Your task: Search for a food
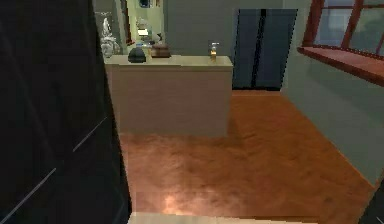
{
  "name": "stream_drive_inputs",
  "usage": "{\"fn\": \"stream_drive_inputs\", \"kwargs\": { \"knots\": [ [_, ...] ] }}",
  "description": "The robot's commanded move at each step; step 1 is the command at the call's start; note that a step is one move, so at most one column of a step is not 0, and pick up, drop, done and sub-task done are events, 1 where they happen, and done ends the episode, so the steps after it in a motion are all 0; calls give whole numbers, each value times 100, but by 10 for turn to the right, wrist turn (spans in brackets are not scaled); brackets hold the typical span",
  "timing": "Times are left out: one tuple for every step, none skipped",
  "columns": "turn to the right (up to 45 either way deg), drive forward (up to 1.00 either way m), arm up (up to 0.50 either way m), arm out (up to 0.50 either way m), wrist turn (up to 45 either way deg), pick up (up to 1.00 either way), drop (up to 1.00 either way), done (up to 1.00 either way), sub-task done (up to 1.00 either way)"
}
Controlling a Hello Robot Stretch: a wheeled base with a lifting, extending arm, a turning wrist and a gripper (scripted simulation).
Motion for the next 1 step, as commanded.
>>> {"fn": "stream_drive_inputs", "kwargs": {
  "knots": [
    [0,100,0,0,0,0,0,0,0]
  ]
}}
